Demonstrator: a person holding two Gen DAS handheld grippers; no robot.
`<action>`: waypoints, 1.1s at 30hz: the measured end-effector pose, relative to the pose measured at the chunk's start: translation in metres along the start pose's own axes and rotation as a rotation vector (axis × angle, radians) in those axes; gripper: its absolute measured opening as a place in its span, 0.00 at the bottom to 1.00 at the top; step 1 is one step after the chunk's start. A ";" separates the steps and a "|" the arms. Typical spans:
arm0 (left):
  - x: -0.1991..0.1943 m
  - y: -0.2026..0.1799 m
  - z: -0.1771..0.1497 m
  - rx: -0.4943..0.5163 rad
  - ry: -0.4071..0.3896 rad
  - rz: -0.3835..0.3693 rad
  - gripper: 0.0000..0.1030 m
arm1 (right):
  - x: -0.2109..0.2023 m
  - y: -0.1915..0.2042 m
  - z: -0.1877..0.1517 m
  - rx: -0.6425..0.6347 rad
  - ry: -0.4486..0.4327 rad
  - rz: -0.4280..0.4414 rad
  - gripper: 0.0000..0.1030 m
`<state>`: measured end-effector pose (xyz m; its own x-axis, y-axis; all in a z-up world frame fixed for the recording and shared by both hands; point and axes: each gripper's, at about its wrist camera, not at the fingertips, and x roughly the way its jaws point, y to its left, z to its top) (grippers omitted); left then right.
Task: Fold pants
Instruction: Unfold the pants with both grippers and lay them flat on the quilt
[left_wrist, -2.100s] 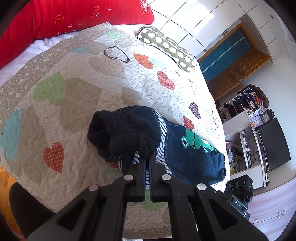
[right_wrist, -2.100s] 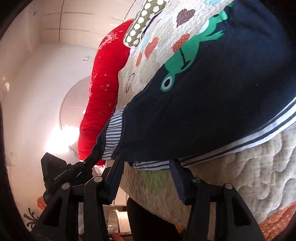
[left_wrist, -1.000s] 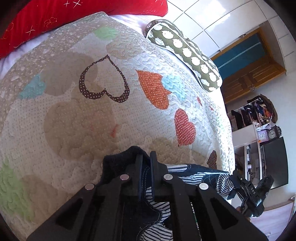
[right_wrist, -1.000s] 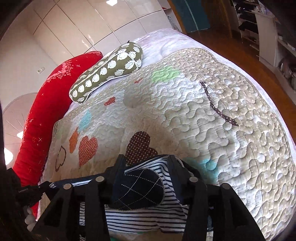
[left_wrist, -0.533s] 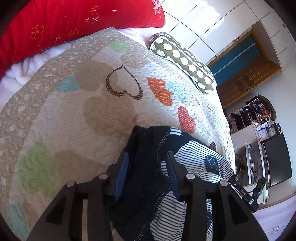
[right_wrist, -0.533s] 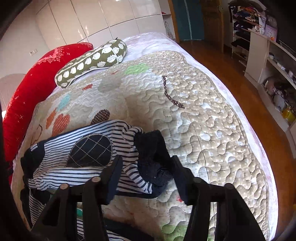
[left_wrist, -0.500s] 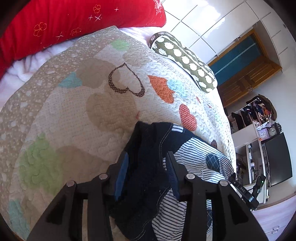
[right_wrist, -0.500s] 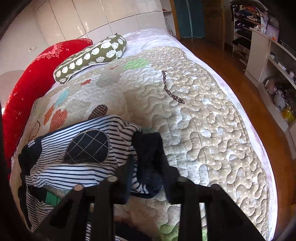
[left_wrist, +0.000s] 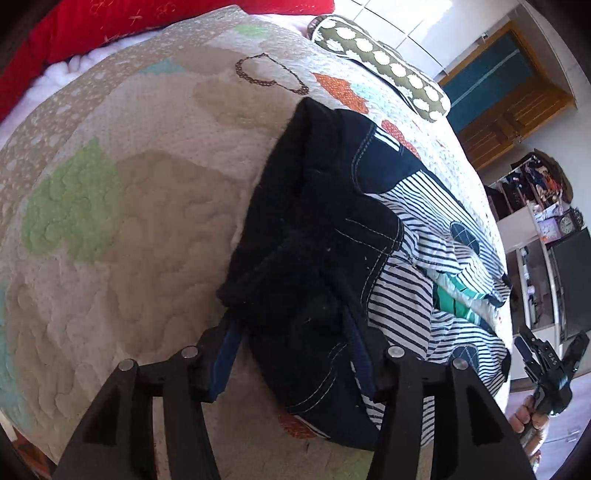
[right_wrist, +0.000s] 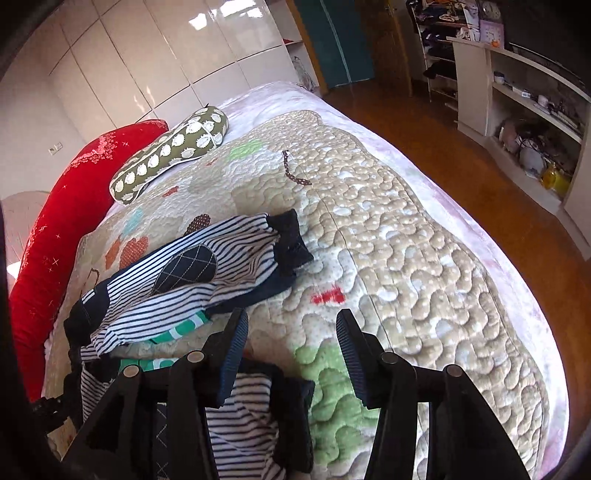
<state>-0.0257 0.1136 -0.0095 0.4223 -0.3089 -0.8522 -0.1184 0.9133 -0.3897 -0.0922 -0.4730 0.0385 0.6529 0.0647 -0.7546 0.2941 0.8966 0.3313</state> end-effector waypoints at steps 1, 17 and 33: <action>0.003 -0.005 0.000 0.010 0.003 0.030 0.16 | -0.005 -0.006 -0.009 0.018 0.006 0.004 0.52; -0.046 0.027 -0.026 -0.154 -0.055 0.080 0.17 | -0.017 -0.025 -0.063 0.120 0.078 0.109 0.57; -0.136 -0.022 -0.074 0.059 -0.388 0.289 0.55 | -0.049 0.021 -0.073 -0.020 -0.061 -0.056 0.56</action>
<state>-0.1473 0.1159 0.0888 0.6847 0.0710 -0.7254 -0.2336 0.9641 -0.1262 -0.1687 -0.4252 0.0416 0.6775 -0.0121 -0.7355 0.3177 0.9066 0.2778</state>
